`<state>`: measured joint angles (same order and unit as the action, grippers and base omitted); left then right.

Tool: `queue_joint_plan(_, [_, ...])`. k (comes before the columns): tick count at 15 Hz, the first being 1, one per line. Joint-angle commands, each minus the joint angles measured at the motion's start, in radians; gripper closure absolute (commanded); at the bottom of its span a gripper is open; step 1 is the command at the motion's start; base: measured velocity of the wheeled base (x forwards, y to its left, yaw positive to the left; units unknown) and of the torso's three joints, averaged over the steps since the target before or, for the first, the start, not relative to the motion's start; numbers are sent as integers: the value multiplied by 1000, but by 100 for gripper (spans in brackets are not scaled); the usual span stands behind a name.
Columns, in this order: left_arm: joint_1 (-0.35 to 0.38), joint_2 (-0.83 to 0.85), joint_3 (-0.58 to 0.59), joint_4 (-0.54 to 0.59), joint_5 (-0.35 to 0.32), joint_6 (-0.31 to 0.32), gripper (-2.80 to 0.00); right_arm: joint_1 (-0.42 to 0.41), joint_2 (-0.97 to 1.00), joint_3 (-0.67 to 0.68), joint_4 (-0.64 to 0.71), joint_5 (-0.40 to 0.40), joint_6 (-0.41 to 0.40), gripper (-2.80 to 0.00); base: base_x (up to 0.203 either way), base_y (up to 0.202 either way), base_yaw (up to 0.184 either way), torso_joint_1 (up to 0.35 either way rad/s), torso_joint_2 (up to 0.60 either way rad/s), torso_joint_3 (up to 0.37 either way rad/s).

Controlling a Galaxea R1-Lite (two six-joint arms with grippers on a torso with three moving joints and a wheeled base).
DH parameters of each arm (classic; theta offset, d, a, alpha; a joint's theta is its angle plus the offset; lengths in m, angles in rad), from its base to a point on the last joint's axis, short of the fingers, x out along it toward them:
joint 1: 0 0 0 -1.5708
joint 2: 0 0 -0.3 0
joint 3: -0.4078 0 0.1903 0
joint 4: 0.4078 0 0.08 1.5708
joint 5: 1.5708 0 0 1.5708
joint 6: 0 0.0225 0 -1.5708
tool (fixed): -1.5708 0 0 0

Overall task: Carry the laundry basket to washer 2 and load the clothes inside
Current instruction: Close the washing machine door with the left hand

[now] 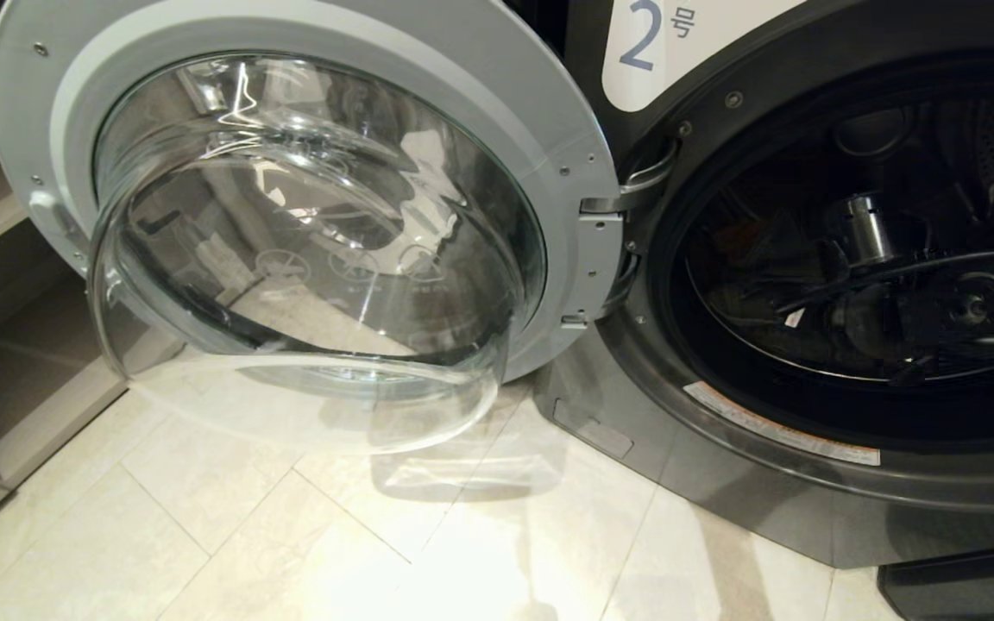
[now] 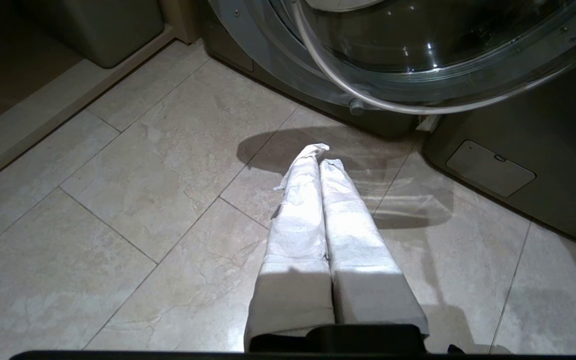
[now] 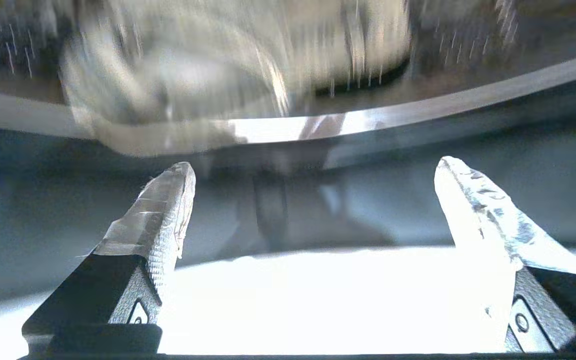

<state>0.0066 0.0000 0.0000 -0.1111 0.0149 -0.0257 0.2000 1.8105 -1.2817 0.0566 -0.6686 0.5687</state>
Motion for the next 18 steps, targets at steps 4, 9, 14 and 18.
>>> queue_joint_plan(4, [0, 0, 40, -1, 0, 0, 0, 8, -294, 368, 33, 169, -21, -280, 0, 0, 0, 0, 0, 0])
queue_joint_plan(9, [1, 0, 40, -1, 0, 0, 0, 39, -634, 548, 194, 277, -76, 0, 0, 0, 0, 0, 0, 0])
queue_joint_plan(14, [0, 0, 40, -1, 0, 0, 0, 46, -1003, 838, 190, 307, -454, 0, 0, 0, 0, 0, 0, 0])
queue_joint_plan(18, [1, 0, 40, -1, 0, 0, 0, 29, -1166, 1262, -145, 378, -705, 0, 0, 0, 0, 0, 0, 0])
